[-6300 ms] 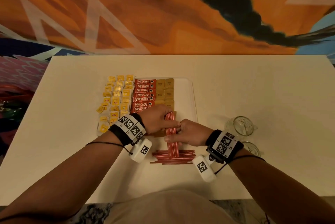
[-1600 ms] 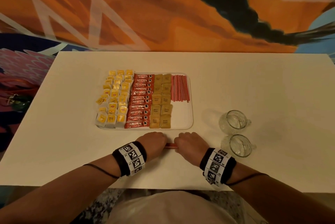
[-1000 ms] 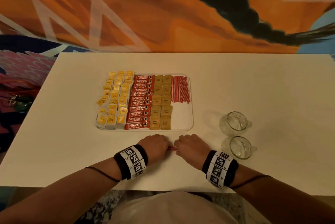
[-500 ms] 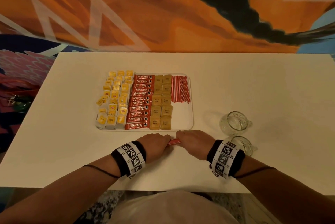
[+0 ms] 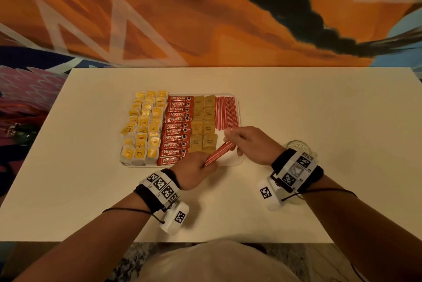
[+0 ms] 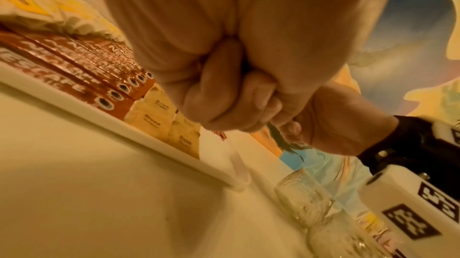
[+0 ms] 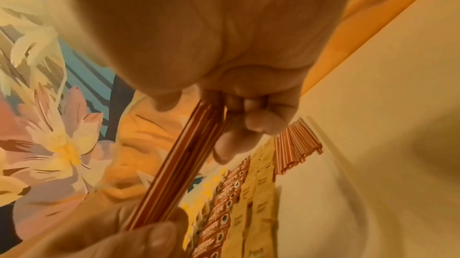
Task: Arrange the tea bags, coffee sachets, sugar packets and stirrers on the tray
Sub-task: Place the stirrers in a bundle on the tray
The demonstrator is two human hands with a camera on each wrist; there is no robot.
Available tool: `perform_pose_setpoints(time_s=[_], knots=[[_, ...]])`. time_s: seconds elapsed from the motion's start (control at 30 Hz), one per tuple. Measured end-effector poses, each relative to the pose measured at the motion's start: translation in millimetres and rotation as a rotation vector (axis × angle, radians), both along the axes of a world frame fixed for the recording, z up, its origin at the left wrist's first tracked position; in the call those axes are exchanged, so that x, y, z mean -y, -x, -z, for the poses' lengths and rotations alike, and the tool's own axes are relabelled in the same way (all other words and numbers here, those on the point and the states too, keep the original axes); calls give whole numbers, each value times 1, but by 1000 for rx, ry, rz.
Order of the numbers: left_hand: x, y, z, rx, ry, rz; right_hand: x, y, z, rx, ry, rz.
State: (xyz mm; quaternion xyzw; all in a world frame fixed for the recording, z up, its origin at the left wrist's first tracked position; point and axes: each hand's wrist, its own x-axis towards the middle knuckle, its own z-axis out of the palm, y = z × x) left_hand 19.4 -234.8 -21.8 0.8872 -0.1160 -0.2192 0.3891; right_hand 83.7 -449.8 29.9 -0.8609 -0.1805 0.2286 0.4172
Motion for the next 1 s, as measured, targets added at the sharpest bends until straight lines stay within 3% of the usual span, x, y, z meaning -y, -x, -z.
perform_pose_setpoints(time_s=[0.2, 0.47, 0.6, 0.87, 1.0], knots=[[11, -8, -16, 54, 64, -30, -24, 12, 11, -1, 45, 78], [10, -14, -6, 66, 56, -62, -20, 8, 19, 80, 53, 270], [13, -15, -4, 76, 30, -80, -24, 10, 19, -36, 32, 284], [18, -5, -4, 116, -28, -80, -25, 13, 26, 22, -111, 272], [15, -7, -5, 121, -30, -66, -22, 14, 23, 127, 52, 293]])
